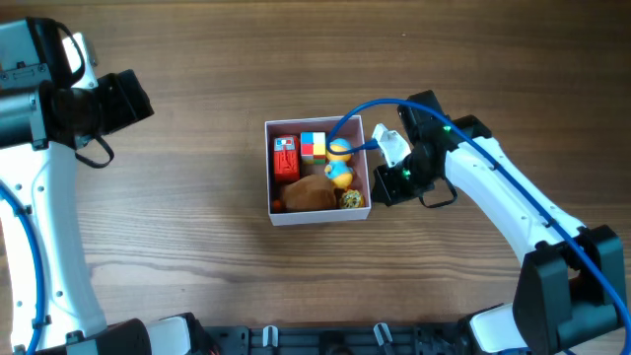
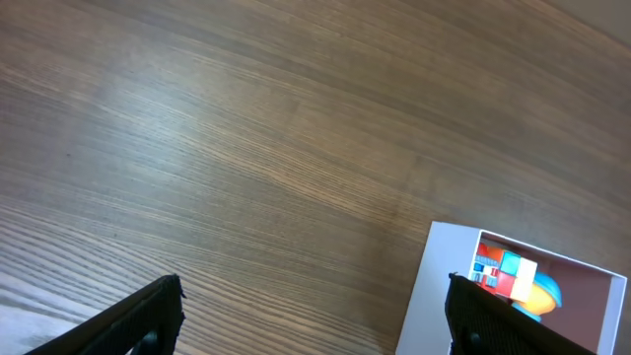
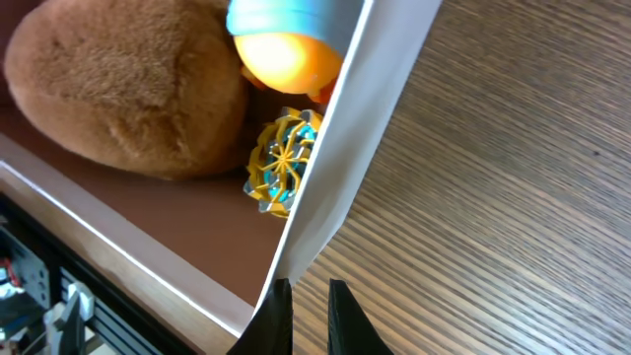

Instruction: Pack container

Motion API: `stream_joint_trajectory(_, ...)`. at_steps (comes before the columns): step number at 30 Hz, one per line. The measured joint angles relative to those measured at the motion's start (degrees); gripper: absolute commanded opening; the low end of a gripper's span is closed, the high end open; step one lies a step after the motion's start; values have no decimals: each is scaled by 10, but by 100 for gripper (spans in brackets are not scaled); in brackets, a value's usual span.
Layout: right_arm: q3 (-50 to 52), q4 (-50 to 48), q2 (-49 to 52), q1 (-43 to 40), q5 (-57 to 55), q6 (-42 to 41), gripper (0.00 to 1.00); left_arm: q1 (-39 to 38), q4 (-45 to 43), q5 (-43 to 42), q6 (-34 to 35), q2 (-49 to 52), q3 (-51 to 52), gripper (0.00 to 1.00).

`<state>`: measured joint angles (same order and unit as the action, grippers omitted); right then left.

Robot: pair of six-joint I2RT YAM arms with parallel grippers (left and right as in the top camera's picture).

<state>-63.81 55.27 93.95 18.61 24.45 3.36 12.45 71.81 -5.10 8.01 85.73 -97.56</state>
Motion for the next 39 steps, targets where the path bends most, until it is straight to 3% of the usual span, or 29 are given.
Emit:
stream_joint_trajectory(6,0,2,0,0,8,3,12,0,0,0,0,0,0,86)
stream_joint_trajectory(9,1,-17,0,0,7,4,14,0,0,0,0,0,0,100)
stream_joint_trajectory(13,-15,-56,0,-2,-81,-39,18,0,-2,0,0,0,0,100)
stream_joint_trajectory(14,-35,-59,0,-7,-111,-50,35,-1,-6,0,0,0,0,100)
stream_joint_trajectory(15,-68,-71,0,-17,-137,-58,82,-4,-12,1,0,0,0,100)
stream_joint_trajectory(16,-101,-88,0,-29,-156,-65,96,-11,-23,0,0,0,0,100)
stream_joint_trajectory(17,-121,-109,-3,-40,-165,-69,99,-22,-32,1,0,0,0,100)
stream_joint_trajectory(23,-156,-249,-27,-115,-220,-61,100,-81,-90,33,0,22,0,100)
stream_joint_trajectory(27,-156,-249,-27,-129,-265,-8,99,-81,-108,46,0,32,1,100)
stream_joint_trajectory(30,-156,-196,-38,-144,-273,-23,100,-82,-93,51,-1,32,1,100)
stream_joint_trajectory(33,-156,-156,-83,-165,-273,-36,100,-91,-91,52,-5,30,11,100)
stream_joint_trajectory(39,-61,-150,-297,-168,-273,-69,100,-141,-172,54,-4,-61,191,100)
